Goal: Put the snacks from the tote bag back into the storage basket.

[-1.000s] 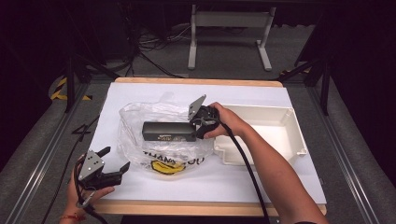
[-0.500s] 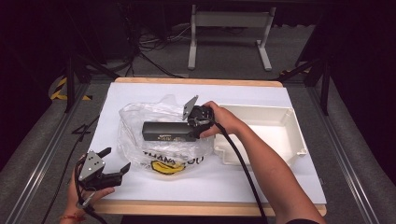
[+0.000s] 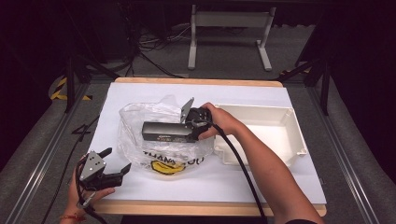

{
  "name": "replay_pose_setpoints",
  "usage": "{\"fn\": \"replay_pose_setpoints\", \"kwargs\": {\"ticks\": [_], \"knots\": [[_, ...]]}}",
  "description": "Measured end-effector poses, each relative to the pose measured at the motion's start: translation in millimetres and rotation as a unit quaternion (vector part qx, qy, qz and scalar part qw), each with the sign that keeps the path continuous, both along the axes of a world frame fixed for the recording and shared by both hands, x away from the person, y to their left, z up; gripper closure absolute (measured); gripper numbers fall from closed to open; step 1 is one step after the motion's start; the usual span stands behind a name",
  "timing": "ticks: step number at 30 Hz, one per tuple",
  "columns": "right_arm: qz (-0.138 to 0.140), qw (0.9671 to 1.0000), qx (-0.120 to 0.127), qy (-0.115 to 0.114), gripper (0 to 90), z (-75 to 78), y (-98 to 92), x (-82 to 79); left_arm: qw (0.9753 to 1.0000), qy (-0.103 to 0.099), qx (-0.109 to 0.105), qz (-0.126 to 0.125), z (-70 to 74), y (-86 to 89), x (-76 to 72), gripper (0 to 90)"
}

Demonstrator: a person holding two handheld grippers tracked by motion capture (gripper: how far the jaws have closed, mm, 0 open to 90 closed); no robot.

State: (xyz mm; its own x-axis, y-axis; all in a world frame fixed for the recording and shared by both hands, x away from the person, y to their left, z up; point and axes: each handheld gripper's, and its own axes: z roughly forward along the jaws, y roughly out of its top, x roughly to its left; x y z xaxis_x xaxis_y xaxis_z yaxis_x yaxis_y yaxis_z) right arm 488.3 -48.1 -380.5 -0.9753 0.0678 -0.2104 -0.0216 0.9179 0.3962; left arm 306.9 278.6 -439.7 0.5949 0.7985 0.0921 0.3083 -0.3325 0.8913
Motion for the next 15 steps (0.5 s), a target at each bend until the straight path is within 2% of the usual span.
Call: {"fn": "replay_pose_setpoints", "kwargs": {"ticks": [5, 7, 9, 13, 15], "knots": [[0.0, 0.9999, 0.008, -0.006, 37.2, 0.5, 2.9, -2.1, 1.0, 0.001, 0.001, 0.0, -0.3, -1.4, 0.9, 13.8], [0.001, 1.0, 0.002, -0.007, 36.1, 0.4, 4.5, -2.1, 1.0, 0.001, 0.001, -0.002, -0.6, -2.1, 1.0, 13.8], [0.0, 1.0, 0.005, -0.006, 37.2, -0.8, 5.3, -2.3, 1.0, 0.003, 0.001, -0.003, -0.6, -2.4, 0.8, 13.8], [-0.001, 1.0, -0.008, -0.002, 39.4, -3.2, 5.4, -0.6, 1.0, 0.002, -0.001, -0.003, -0.6, -1.8, 0.1, 13.8], [-0.001, 1.0, -0.004, 0.001, 39.9, -3.5, 4.8, 0.1, 1.0, 0.002, 0.0, -0.003, -0.5, -1.4, 0.0, 13.8]]}}
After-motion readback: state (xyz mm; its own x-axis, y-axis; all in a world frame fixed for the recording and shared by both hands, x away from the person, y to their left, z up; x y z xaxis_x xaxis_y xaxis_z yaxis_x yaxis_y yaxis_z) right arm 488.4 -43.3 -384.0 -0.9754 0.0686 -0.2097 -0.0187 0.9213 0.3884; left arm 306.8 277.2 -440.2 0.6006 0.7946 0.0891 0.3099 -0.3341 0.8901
